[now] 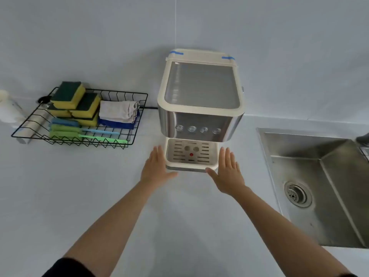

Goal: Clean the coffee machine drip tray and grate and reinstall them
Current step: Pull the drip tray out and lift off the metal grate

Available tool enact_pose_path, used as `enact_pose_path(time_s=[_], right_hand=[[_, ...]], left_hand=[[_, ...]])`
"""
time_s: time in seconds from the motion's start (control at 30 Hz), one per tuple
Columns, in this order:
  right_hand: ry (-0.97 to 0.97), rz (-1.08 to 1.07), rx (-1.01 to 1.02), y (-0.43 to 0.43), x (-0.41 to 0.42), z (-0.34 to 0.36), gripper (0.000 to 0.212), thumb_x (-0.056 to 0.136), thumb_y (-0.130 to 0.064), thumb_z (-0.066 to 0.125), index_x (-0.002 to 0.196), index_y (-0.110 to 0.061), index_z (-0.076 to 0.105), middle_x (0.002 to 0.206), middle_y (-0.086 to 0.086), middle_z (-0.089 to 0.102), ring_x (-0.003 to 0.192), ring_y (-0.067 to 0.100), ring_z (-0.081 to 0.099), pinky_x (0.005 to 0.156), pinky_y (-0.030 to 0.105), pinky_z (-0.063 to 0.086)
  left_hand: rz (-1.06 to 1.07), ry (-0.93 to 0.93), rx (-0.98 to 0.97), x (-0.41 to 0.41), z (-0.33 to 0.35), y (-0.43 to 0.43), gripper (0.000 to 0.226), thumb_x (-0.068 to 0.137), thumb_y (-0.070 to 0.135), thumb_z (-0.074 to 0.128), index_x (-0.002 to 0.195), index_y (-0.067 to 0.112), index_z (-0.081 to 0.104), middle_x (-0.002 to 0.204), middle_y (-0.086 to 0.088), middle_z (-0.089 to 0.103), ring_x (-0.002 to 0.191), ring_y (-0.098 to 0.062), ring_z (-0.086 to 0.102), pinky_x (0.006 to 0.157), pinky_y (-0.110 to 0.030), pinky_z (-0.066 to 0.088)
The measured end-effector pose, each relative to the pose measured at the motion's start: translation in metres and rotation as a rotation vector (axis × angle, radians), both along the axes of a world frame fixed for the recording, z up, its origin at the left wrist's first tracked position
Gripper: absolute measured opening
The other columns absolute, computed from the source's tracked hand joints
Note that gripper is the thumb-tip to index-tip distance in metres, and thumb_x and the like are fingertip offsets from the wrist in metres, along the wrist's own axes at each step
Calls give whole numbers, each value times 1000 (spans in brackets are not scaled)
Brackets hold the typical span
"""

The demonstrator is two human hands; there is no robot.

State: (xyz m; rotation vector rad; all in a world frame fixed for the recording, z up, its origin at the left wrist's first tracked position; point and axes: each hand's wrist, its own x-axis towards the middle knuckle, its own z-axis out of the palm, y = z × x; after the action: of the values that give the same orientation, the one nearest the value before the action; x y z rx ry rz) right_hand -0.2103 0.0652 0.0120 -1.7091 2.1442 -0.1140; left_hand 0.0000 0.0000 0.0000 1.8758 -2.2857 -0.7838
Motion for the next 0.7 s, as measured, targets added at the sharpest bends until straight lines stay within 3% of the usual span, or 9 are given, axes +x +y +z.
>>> enact_pose_path(time_s=[0.23,0.33,0.43,0.53,0.6,0.7], right_hand=[[-300,-128,86,-30,-4,-14,109,80,-33,67,143,0,-16,155,17,-11,143,30,-9,118,44,7],[-405,-183,95,-43,-5,-20,114,69,-27,77,142,4,-4,152,20,8,141,33,9,115,46,20],[-465,-249,116,-51,-9,-27,114,59,-27,84,137,5,8,145,18,26,134,34,28,106,49,36],[-500,-261,106,-55,-13,-32,92,58,-18,84,126,-2,24,130,13,43,119,29,46,94,40,48],[-525,-248,88,-55,-14,-34,77,60,-13,82,118,-6,32,123,11,49,109,25,51,82,31,49],[-560,-242,67,-54,-13,-31,72,61,-11,81,118,-8,36,119,9,55,97,21,54,75,29,48]], left_hand=[[89,163,139,-13,-9,-26,125,59,35,80,146,10,-5,155,-11,14,139,-28,27,106,-46,38],[161,266,182,-16,-14,-36,123,44,31,82,142,22,9,146,-9,31,128,-28,42,96,-45,48],[179,304,209,-19,-17,-42,112,47,21,85,137,14,18,132,-10,41,119,-27,48,94,-40,49],[191,286,235,-21,-15,-45,89,51,17,85,124,7,34,119,-9,48,110,-24,51,87,-32,48],[180,267,255,-21,-14,-46,80,54,17,84,118,7,38,109,-5,51,100,-21,52,79,-29,46],[168,271,257,-21,-12,-44,68,55,17,84,106,10,40,94,3,50,89,-17,51,70,-25,45]])
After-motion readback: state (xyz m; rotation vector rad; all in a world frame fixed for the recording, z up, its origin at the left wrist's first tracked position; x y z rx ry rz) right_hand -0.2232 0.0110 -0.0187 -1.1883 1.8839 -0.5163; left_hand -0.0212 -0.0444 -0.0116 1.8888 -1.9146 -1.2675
